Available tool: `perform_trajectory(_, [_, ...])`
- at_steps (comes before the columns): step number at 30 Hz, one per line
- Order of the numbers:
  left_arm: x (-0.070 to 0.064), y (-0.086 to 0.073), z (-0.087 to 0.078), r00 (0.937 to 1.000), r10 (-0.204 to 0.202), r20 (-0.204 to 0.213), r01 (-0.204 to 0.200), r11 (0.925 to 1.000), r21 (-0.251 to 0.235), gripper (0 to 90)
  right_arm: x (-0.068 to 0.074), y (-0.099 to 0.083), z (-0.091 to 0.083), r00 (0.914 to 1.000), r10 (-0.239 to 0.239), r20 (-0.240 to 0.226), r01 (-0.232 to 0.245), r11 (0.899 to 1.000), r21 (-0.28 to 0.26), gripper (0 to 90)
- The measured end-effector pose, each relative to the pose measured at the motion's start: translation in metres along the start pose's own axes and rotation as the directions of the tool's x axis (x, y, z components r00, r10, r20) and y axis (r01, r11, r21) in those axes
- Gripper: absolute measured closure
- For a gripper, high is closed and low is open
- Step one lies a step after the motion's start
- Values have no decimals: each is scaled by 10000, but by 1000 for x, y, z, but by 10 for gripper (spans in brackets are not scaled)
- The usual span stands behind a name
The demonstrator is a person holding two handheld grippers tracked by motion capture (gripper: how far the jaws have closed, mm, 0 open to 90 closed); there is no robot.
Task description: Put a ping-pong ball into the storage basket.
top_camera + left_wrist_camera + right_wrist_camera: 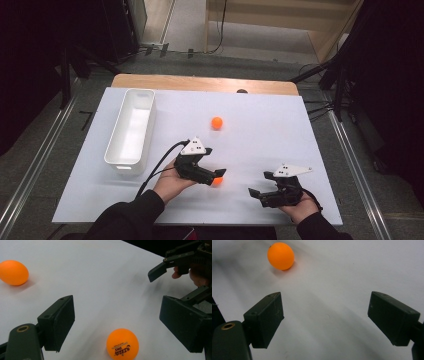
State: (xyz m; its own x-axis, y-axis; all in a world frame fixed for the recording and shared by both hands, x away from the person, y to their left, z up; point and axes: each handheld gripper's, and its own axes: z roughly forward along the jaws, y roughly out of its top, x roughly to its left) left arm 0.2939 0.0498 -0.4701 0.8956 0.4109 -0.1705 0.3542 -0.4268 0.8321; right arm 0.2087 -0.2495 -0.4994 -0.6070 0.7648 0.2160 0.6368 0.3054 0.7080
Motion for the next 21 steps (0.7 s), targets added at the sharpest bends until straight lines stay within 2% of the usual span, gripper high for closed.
perform_trajectory(9, [-3, -4, 2, 9998, 210, 4, -210, 9997, 93, 134, 1, 0, 0, 10000, 16, -66, -16, 10000, 15, 116])
perform_trajectory(11, [-3, -7, 4, 9997, 46, 225, -44, 9999, -104, 134, 1, 0, 0, 10000, 22, -59, -21, 10000, 15, 116])
perform_trajectory(16, [-3, -13, 7, 9998, 0, 198, 2, 9999, -104, 134, 1, 1, 1, 10000, -5, -45, 5, 10000, -30, 117])
perform_trajectory(21, [-3, -15, 9, 9998, 179, 124, -181, 9997, 164, 134, 1, 1, 1, 10000, 18, -67, -18, 10000, 24, 116])
